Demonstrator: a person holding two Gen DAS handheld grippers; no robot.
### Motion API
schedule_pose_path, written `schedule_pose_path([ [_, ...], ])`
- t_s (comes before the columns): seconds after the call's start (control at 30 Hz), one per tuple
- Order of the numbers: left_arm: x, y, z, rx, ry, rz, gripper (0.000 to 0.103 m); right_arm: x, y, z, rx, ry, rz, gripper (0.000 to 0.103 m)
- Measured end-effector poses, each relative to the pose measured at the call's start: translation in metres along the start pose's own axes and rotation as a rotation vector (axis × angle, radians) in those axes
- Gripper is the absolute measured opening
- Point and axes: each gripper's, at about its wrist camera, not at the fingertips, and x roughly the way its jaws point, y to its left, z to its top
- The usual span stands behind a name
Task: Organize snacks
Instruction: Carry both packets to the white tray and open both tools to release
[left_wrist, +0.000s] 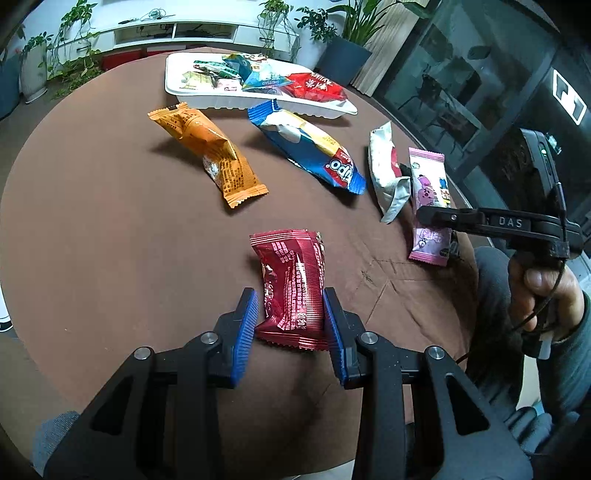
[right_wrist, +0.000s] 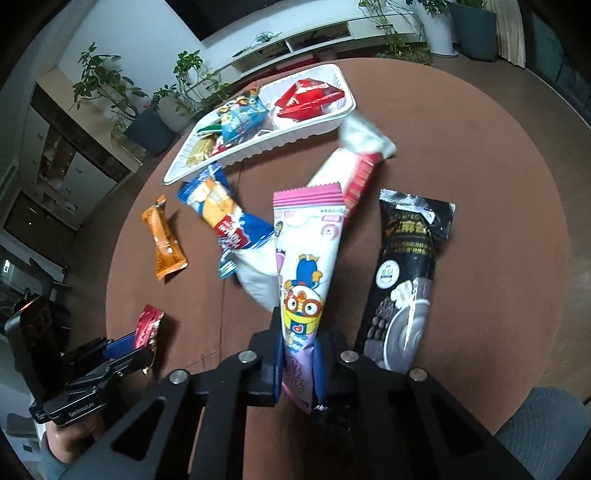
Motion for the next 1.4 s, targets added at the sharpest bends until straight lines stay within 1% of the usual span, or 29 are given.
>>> schedule_pose_path([
  [0.2,-0.008,-0.001,0.003,-0.015,-0.024,-0.025,0.033,-0.020,0.009,-0.006,0.003,-0.032,0.068,0.014],
  [0.43,-0.021,-0.001,0.011,-0.035,-0.065,-0.054,0.033,-0.036,0.019,0.000,-0.002,-0.067,0.134,0.014],
  [0.6,-0.031,0.005,0.021,-0.058,-0.096,-0.076,0.033,-0.042,0.010,0.005,0.026,-0.081,0.150,0.014],
  [0.8,-0.043,0.014,0.043,-0.077,-0.142,-0.080,0.033,-0.052,-0.008,0.019,0.066,-0.117,0.154,0.014],
  [1.0,-0.059,0.026,0.080,-0.086,-0.206,-0.066,0.033,-0.069,-0.026,0.045,0.089,-0.167,0.142,0.014],
  [1.13,-0.067,0.039,0.121,-0.090,-0.247,-0.051,0.033,-0.080,-0.028,0.077,0.069,-0.206,0.121,0.014],
  [1.23,-0.069,0.046,0.155,-0.086,-0.274,-0.028,0.033,-0.084,-0.023,0.105,0.032,-0.222,0.106,0.014],
  [1.33,-0.067,0.053,0.186,-0.081,-0.285,-0.005,0.033,-0.083,-0.005,0.141,-0.033,-0.233,0.095,0.014],
  [1.4,-0.060,0.057,0.209,-0.073,-0.287,0.013,0.033,-0.077,0.007,0.161,-0.066,-0.224,0.095,0.014],
])
